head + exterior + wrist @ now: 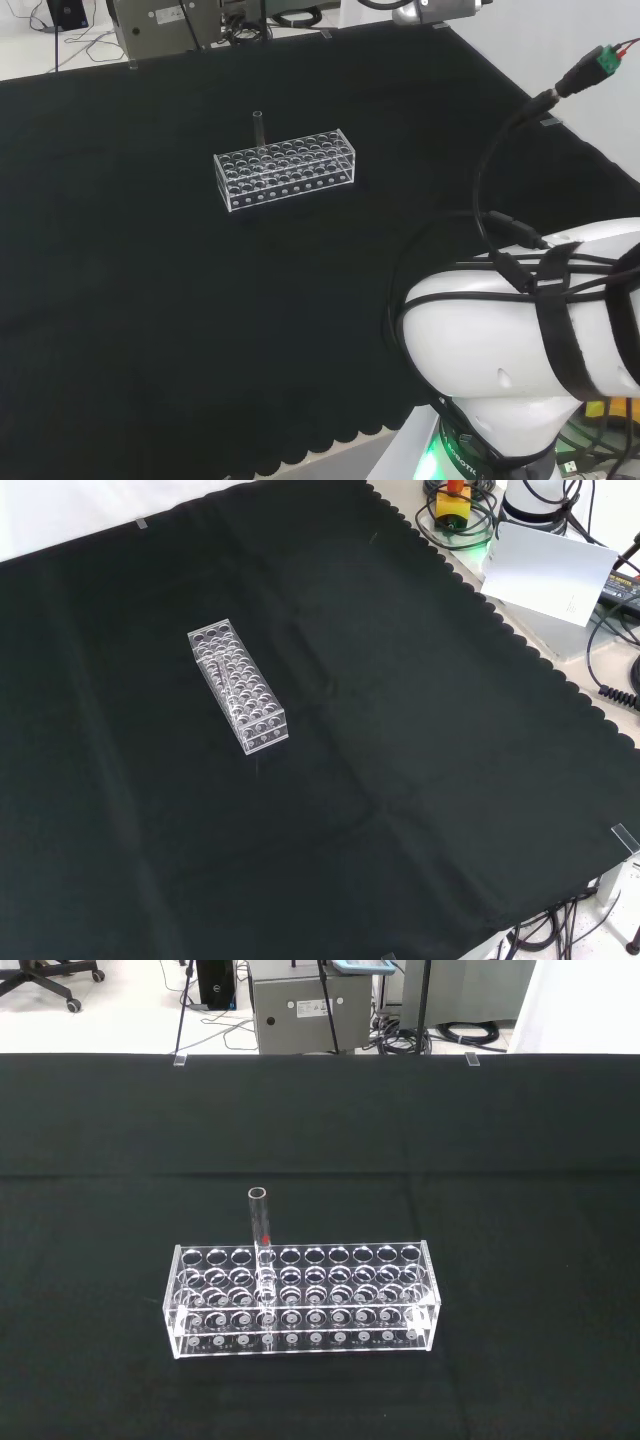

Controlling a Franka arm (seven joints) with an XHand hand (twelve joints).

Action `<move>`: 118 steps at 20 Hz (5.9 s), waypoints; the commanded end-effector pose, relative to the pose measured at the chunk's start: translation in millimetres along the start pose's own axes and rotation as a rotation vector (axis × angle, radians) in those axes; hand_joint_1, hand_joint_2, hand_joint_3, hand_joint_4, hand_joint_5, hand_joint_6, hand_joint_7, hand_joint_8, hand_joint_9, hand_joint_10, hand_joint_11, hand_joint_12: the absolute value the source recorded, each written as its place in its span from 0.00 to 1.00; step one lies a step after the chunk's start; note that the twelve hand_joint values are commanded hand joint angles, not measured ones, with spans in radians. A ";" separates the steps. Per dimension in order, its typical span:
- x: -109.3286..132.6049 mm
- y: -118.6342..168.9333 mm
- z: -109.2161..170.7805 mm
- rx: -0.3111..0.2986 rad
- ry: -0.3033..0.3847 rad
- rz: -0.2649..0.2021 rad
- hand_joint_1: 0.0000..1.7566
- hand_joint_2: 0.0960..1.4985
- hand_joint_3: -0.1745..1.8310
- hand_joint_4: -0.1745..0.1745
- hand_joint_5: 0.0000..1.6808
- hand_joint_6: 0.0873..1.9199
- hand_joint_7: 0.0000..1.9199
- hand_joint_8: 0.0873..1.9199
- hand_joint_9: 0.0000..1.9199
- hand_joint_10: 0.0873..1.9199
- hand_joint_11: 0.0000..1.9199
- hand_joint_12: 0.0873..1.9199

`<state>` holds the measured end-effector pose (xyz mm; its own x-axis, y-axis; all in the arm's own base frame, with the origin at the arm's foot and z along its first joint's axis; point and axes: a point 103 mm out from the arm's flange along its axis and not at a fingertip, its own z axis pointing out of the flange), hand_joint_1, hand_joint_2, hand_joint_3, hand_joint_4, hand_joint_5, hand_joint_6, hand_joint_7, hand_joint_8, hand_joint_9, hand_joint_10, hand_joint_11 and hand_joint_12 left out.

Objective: Pick up the test tube.

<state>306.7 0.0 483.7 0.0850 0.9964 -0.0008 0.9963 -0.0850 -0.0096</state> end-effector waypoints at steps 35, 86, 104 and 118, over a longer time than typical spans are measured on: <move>31.3 170.3 113.6 0.241 0.078 -0.026 0.44 0.71 0.00 0.16 0.23 0.01 0.21 0.46 0.22 0.44 0.10 0.78; 73.0 275.0 293.6 0.552 -0.099 0.013 0.52 0.72 0.00 0.03 0.21 0.33 0.31 0.47 0.34 0.40 0.20 0.74; 77.7 282.6 304.3 0.462 0.031 0.063 0.62 0.71 0.00 0.00 0.45 0.37 0.55 0.41 0.58 0.31 0.41 0.64; 92.0 283.5 305.4 0.416 0.086 0.095 0.73 0.70 0.07 0.00 0.63 0.41 0.58 0.42 0.70 0.27 0.56 0.58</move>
<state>593.3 64.9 176.5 0.1821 0.9822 0.0460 0.8960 -0.1465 -0.4191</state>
